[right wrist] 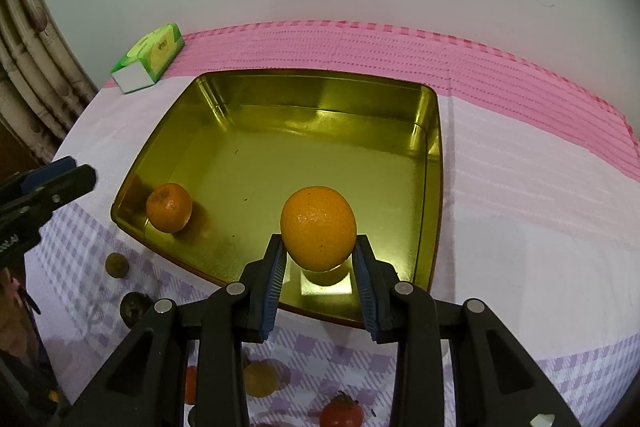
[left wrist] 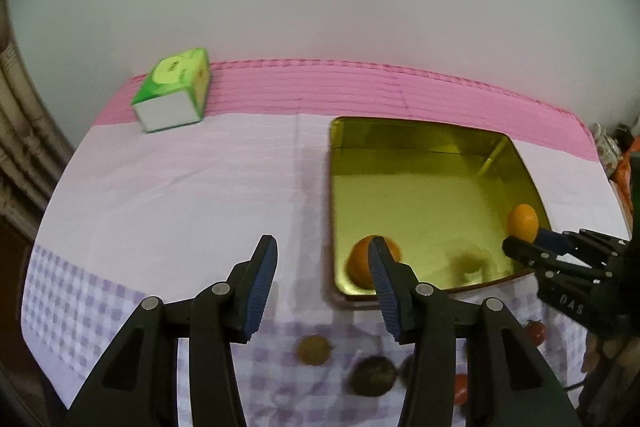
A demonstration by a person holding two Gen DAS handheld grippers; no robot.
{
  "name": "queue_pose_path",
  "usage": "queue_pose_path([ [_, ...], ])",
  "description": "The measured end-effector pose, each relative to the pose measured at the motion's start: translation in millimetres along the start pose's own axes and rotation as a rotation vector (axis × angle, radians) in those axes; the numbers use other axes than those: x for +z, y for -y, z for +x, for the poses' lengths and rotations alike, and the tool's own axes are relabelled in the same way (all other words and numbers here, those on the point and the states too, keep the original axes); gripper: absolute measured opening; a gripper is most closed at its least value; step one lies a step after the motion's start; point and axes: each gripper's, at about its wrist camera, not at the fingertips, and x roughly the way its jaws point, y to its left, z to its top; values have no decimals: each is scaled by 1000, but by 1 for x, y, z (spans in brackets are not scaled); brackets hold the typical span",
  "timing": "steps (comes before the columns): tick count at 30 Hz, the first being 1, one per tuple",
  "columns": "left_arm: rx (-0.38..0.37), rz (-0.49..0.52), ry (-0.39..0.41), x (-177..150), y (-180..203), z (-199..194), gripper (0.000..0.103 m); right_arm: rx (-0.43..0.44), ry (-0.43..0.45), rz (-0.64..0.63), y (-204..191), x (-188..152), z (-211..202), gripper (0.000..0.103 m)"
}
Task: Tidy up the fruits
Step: 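Lower the large orange into the tin and open the right tool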
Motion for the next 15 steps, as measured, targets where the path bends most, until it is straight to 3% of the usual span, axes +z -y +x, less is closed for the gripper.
queue_pose_path([
  [6,12,-21,-31,-11,-14,4,50,-9,4,0,-1,3,7,31],
  [15,10,10,-84,-30,-6,13,50,-31,-36,-3,-2,8,20,32],
])
